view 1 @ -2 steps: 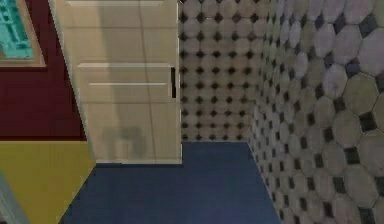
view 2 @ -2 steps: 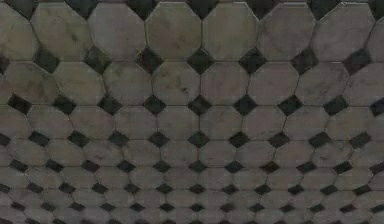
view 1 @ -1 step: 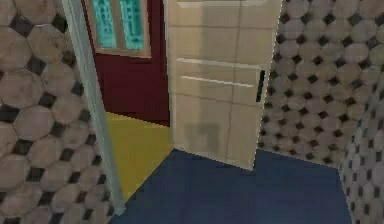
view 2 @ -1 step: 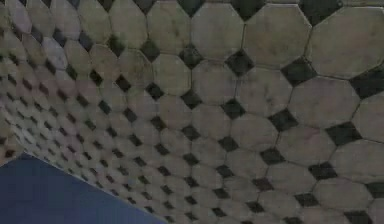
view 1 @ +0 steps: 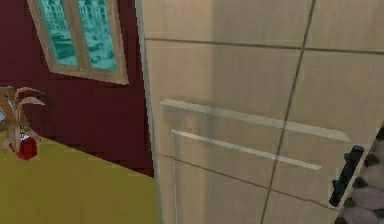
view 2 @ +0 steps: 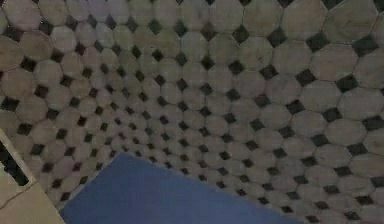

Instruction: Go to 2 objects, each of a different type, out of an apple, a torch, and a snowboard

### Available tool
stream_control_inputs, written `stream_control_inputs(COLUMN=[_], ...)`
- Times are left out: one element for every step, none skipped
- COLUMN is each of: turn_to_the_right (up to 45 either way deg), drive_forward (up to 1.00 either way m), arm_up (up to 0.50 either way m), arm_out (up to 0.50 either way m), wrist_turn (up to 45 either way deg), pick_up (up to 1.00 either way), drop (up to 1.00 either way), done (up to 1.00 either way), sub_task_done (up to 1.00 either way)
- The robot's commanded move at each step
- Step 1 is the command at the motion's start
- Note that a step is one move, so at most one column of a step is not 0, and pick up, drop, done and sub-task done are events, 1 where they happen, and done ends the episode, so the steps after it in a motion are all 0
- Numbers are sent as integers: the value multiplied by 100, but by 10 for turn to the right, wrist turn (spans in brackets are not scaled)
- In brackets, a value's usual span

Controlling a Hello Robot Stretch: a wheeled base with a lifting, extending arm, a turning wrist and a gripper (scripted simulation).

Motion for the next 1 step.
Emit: stream_control_inputs(turn_to_the_right=[-210], drive_forward=[0], arm_up=[0], arm_out=[0], wrist_turn=[0], pick_up=[0], drop=[0], done=[0], sub_task_done=[0])
